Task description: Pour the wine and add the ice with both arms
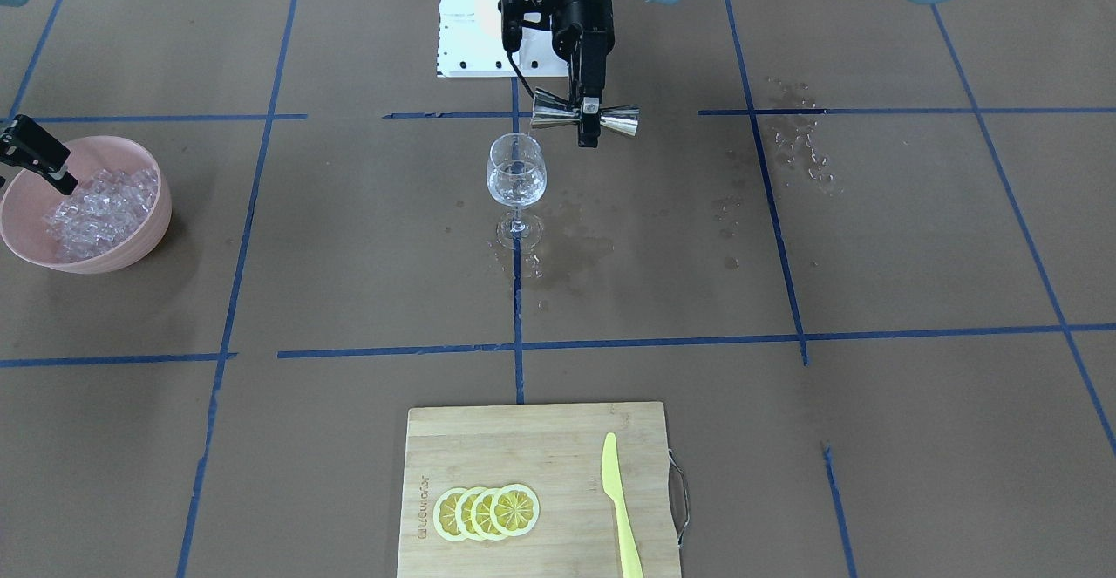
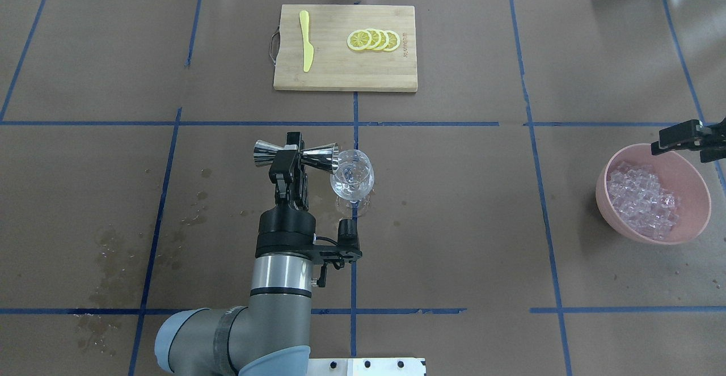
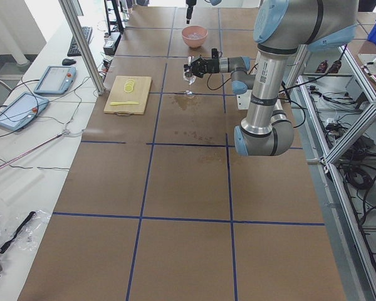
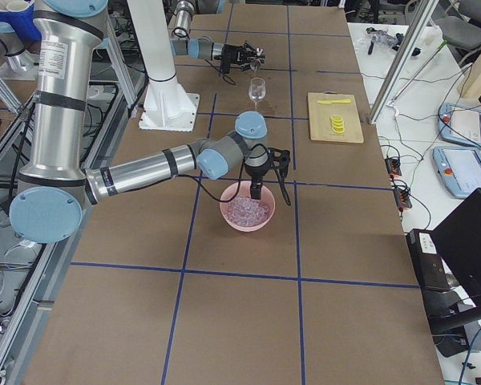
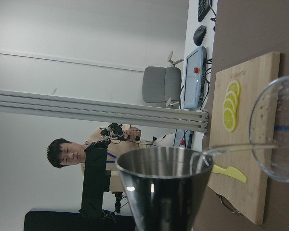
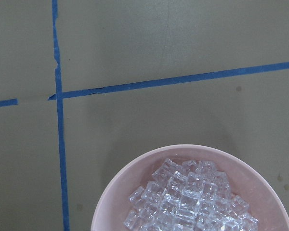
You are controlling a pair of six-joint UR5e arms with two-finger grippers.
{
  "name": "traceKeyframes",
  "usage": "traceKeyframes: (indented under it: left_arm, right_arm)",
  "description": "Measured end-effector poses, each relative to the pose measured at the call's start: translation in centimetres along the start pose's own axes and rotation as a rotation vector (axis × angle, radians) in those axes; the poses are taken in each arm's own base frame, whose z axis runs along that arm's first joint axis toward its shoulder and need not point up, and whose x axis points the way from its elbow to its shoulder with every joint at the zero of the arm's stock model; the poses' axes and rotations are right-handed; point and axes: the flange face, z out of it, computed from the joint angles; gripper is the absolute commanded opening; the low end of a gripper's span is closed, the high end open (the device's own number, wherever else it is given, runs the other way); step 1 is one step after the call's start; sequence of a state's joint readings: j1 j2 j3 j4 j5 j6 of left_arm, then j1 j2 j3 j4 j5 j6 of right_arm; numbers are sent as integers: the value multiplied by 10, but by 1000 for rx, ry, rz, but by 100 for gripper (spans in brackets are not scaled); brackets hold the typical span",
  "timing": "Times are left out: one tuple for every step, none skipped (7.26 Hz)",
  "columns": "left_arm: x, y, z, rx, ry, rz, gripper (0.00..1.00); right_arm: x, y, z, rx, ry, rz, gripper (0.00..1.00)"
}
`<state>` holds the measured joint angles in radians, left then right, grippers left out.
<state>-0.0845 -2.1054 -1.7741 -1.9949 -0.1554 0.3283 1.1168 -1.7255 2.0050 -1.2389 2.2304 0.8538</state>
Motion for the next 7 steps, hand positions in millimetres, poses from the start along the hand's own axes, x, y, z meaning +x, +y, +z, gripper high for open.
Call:
traceKeyframes:
  left_arm:
    - [0, 0, 0, 0, -2, 5, 0]
    - [0, 0, -1, 1, -4, -5, 0]
    - [-2, 1, -1, 4, -5, -34, 0]
    - [-2, 4, -1, 11, -7, -83, 0]
    - [3, 8, -1, 20, -10, -150, 0]
    - [8, 14, -1, 32, -13, -238, 0]
    - [6, 20, -2, 46, -15, -348, 0]
  right_arm:
    - [0, 0, 0, 0, -1, 0, 100]
    - [-1, 0, 0, 1, -1, -1, 100]
    - [-1, 0, 0, 1, -2, -1, 100]
    - [-1, 0, -1, 1, -2, -2, 100]
    - [-2, 0, -1, 2, -3, -3, 100]
    - [-3, -1, -1, 3, -4, -1, 100]
    - [-3, -1, -2, 4, -5, 4, 100]
